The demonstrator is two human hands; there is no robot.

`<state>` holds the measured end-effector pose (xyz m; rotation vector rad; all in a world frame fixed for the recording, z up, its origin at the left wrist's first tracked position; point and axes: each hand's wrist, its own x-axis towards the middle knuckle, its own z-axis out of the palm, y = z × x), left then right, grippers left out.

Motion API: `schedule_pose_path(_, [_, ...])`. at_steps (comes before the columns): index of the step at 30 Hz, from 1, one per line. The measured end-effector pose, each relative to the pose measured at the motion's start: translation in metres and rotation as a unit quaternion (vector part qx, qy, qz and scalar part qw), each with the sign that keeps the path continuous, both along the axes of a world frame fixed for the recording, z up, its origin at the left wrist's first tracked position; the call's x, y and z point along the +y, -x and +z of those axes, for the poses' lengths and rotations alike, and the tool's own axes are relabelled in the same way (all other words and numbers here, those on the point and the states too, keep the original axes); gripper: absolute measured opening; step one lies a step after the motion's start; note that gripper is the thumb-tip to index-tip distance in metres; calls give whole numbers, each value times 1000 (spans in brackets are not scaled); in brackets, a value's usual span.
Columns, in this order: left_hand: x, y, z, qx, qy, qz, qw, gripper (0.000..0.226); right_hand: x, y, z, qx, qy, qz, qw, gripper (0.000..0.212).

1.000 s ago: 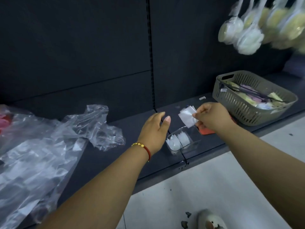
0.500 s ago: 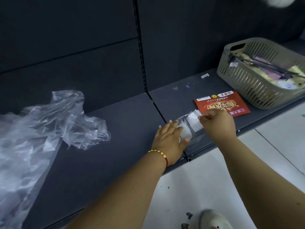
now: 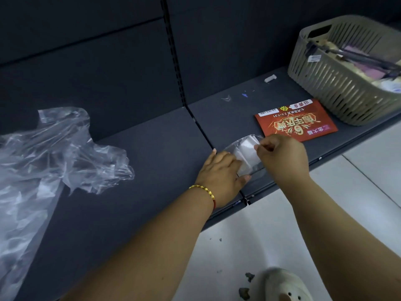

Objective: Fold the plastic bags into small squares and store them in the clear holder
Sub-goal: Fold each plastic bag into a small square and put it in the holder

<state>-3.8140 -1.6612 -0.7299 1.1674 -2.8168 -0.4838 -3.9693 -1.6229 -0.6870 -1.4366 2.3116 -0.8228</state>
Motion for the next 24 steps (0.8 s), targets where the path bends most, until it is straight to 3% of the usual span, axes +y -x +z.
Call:
schedule_pose_path(6, [-1,-5,-8,14,-5,7,1000,53,-5,-14,-17,85,-23,12,996,18])
schedule_pose_path(11, [19,-14,-11,48,-5,46,998,82,-11,-20,-32,138,-45,19,989,18])
schedule_pose_path(18, [29,-9,-23,-40,-50,57,996,68,-15,-29,-52,208,43,-8,977,18])
schedule_pose_path(24, [28,-7,-19,-55,-61,46,996,67,-15,-26,-60,203,-8,-10,979,24])
